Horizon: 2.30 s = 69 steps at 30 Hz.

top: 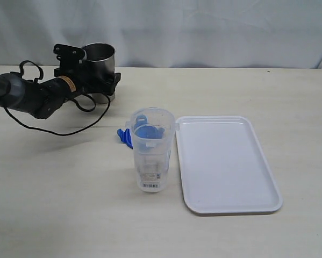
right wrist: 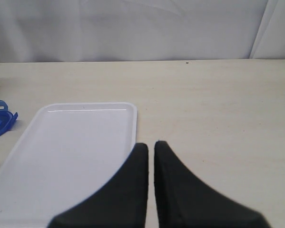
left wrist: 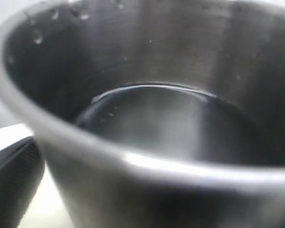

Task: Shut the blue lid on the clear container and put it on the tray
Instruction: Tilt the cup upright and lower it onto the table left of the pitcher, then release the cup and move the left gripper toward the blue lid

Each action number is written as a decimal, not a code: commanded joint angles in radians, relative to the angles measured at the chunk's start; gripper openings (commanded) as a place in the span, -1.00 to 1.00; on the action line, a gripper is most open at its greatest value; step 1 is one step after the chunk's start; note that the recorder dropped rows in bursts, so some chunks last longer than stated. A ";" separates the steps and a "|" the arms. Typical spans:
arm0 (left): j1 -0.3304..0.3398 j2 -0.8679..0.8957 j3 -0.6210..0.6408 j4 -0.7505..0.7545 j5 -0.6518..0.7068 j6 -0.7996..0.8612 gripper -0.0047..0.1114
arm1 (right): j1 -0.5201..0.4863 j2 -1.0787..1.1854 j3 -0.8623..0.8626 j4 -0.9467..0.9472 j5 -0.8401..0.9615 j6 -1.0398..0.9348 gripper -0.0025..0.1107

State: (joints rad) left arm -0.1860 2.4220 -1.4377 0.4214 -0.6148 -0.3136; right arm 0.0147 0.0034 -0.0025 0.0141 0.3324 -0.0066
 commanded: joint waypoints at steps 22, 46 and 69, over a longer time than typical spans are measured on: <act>0.002 -0.150 0.235 -0.014 0.057 0.001 0.89 | 0.000 -0.003 0.002 0.001 0.002 -0.001 -0.88; -0.190 -0.514 0.301 -0.350 1.002 -0.003 -0.76 | 0.000 -0.003 0.002 0.001 0.002 -0.001 -0.88; -0.208 -0.355 0.294 -1.231 0.878 0.739 -0.30 | 0.000 -0.003 0.002 0.001 0.002 -0.001 -0.88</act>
State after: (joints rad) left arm -0.3947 2.0426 -1.1360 -0.7764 0.2976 0.4071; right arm 0.0147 0.0034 -0.0025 0.0141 0.3324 -0.0066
